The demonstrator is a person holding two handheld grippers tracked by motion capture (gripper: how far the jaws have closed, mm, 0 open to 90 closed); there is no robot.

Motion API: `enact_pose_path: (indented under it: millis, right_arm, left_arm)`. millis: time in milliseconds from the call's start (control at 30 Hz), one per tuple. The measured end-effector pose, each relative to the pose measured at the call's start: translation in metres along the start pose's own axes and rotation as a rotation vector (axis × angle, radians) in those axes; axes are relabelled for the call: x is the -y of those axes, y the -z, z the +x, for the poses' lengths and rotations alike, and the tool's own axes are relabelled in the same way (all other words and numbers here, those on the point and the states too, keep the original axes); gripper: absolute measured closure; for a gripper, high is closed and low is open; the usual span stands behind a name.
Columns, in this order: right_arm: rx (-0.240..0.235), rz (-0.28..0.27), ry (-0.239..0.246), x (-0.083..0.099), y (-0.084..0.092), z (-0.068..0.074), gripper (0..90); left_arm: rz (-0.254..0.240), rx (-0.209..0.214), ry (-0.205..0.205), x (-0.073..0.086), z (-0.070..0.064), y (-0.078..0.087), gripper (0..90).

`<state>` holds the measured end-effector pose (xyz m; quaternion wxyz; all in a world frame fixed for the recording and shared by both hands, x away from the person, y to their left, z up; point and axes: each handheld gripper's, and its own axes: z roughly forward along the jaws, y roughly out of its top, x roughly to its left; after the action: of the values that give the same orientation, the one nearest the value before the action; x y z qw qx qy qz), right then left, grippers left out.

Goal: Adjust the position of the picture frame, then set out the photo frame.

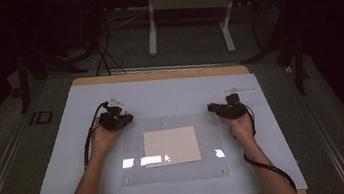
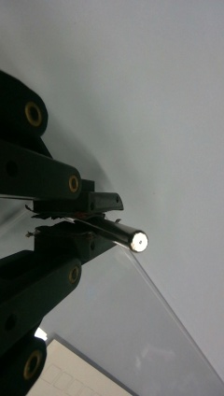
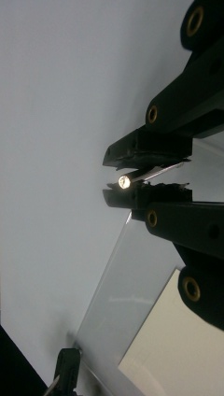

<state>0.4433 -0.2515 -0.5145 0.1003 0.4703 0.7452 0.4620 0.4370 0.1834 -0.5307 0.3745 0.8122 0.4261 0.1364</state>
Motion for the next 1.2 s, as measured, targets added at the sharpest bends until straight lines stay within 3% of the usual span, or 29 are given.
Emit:
enact_pose_path:
  millis: [100,200,333,500,700,867,1000,1200]
  right_arm:
    - [0.012,0.0,0.027,0.001,0.0,0.002,80.6]
    - [0.022,-0.012,0.041,0.002,0.0,0.003,80.8]
    - [0.023,-0.036,0.044,0.006,-0.001,0.003,80.9]
    - [0.05,-0.015,0.086,0.004,-0.001,0.006,81.7]
    - [0.038,-0.018,0.069,0.005,0.0,0.004,81.3]
    - [0.039,-0.019,0.063,0.006,0.0,0.004,81.2]
    - [0.041,-0.023,0.056,0.007,0.0,0.005,81.0]
    - [0.04,-0.029,0.056,0.008,0.001,0.004,80.9]
  left_arm:
    - [-0.019,0.012,0.026,0.003,0.0,0.001,77.2]
    - [-0.024,-0.003,0.031,0.006,-0.001,0.005,70.3]
    - [-0.084,0.009,0.049,0.01,0.0,0.014,65.8]
    - [-0.151,-0.011,0.053,0.008,0.0,0.025,62.1]
    - [-0.215,-0.036,0.042,0.006,-0.006,0.032,59.8]
    - [-0.272,-0.025,0.084,0.011,-0.008,0.032,58.2]
    - [-0.268,-0.036,0.102,0.014,-0.009,0.028,57.5]
    - [-0.269,-0.054,0.088,0.014,-0.01,0.03,56.1]
